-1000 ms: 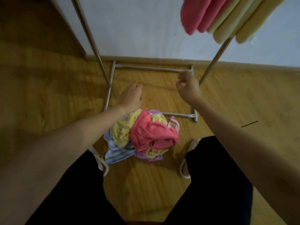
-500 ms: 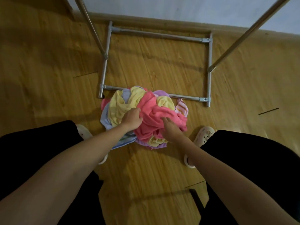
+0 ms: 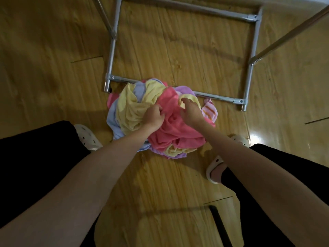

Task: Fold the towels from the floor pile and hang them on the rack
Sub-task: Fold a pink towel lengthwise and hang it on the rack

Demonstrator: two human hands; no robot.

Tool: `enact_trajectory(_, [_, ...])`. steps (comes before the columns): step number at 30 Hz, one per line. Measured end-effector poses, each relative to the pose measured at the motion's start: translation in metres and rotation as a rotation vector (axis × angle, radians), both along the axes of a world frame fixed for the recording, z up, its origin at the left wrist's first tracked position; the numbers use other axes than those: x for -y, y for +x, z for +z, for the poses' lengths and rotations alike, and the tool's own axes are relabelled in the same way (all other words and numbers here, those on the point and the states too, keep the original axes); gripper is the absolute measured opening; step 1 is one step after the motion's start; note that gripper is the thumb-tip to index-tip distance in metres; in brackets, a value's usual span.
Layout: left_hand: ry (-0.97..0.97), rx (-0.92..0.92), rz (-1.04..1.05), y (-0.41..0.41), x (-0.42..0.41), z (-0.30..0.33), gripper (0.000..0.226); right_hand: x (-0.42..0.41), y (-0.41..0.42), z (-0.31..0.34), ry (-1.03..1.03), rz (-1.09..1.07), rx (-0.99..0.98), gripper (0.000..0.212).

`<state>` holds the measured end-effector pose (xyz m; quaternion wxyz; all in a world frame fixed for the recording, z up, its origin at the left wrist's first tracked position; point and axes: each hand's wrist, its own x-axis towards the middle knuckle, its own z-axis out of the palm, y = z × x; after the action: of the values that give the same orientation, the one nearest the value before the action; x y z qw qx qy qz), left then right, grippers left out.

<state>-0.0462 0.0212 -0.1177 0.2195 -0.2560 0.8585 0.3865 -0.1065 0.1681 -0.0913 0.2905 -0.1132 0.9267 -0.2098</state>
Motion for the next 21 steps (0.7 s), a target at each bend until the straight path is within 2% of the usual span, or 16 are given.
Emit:
enact_trajectory(3, [0.096, -0.122, 0.031, 0.017, -0.004, 0.003, 0.014, 0.015, -0.019, -0.009, -0.012, -0.102, 0.042, 0.048])
enact_trajectory(6, [0.113, -0.222, 0.011, 0.029, -0.005, 0.006, 0.019, 0.027, -0.032, -0.017, -0.037, -0.189, 0.161, 0.04])
enact_trajectory(8, [0.118, -0.247, 0.003, 0.031, -0.004, 0.006, 0.021, 0.032, -0.036, -0.021, -0.161, -0.285, 0.266, 0.032])
enact_trajectory(10, [0.14, -0.223, 0.021, 0.032, -0.004, 0.008, 0.024, 0.033, -0.036, -0.021, -0.24, -0.333, 0.322, 0.019])
enact_trajectory(13, [0.172, -0.163, 0.035, 0.031, -0.003, 0.011, 0.024, 0.031, -0.031, -0.012, -0.344, -0.397, 0.365, 0.028])
enact_trajectory(16, [0.281, 0.027, 0.067, 0.024, 0.001, 0.023, 0.014, 0.027, -0.024, 0.008, -0.55, -0.532, 0.369, 0.023])
enact_trajectory(17, [0.295, 0.061, 0.09, 0.023, 0.003, 0.026, 0.017, 0.025, -0.022, 0.016, -0.593, -0.562, 0.375, 0.021])
enact_trajectory(19, [0.295, 0.068, 0.169, 0.023, 0.013, 0.034, 0.021, 0.019, -0.017, 0.035, -0.632, -0.546, 0.365, 0.02])
enact_trajectory(21, [0.295, 0.023, 0.242, 0.024, 0.023, 0.048, 0.013, 0.014, -0.01, 0.056, -0.66, -0.467, 0.339, 0.02])
